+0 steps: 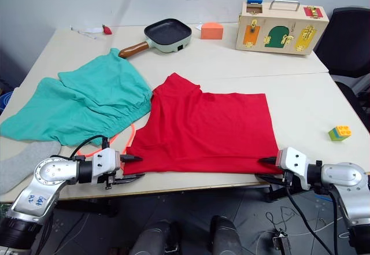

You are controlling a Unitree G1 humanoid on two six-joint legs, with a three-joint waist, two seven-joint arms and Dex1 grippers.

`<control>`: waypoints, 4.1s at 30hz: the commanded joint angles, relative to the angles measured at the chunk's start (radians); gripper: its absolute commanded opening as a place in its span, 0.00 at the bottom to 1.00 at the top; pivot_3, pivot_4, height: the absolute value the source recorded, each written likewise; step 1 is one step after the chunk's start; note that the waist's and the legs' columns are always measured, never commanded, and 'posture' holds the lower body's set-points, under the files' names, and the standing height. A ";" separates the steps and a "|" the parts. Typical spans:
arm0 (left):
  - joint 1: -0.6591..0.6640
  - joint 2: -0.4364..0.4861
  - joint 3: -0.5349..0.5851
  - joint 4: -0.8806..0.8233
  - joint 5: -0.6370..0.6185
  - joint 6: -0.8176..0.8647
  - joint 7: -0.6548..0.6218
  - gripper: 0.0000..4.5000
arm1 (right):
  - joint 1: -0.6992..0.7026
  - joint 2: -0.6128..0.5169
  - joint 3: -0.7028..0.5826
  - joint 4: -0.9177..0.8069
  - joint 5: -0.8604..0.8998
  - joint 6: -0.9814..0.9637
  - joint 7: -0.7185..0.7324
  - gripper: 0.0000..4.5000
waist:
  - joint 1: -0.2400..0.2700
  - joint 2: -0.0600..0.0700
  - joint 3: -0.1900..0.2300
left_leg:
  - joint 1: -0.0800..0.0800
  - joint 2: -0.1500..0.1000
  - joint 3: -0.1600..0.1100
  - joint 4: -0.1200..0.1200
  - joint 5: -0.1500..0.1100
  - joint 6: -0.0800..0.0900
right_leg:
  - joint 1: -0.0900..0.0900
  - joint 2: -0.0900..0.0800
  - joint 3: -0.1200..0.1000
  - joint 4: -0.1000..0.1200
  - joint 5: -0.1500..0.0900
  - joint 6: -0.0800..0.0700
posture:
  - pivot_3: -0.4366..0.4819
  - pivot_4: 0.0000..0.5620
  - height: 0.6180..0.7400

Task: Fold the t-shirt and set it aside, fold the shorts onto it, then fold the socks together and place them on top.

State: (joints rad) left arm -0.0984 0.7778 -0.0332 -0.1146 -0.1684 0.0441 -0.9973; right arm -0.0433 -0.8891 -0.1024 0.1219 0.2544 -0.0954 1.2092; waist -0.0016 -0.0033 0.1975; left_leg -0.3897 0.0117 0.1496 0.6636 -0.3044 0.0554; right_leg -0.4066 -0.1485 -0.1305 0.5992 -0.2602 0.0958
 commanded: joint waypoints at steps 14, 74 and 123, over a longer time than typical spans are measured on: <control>0.142 0.033 0.010 -0.226 -0.096 0.087 -0.060 0.01 | 0.076 -0.082 -0.070 0.069 0.045 -0.025 0.089 0.00 | 0.009 0.001 0.000 | -0.002 0.000 0.000 -0.001 -0.002 0.001 | -0.001 0.000 -0.001 -0.003 0.000 0.000 | 0.48 0.27 1.00; -0.864 -0.238 0.018 0.704 -0.147 0.859 0.164 1.00 | -1.131 0.192 0.037 1.203 -0.220 0.269 -0.354 0.99 | -0.029 0.003 0.002 | -0.015 0.001 0.013 0.004 0.012 0.005 | -0.019 0.015 0.003 0.015 0.002 0.004 | 0.48 0.27 1.00; -0.616 -0.194 0.153 0.416 -0.219 0.709 0.092 0.00 | -1.058 0.092 -0.131 1.157 -0.156 0.344 -0.046 0.01 | -0.032 0.003 0.002 | -0.015 0.001 0.016 0.004 0.012 0.005 | -0.022 0.015 0.010 0.018 0.002 0.003 | 0.48 0.27 1.00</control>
State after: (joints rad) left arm -0.7278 0.5630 0.0992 0.3492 -0.3717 0.7691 -0.8996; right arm -1.1092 -0.7610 -0.2050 1.3164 0.0717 0.2465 1.1388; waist -0.0340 0.0000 0.1998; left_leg -0.4046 0.0128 0.1652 0.6676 -0.2926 0.0608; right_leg -0.4285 -0.1339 -0.1200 0.6172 -0.2586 0.0993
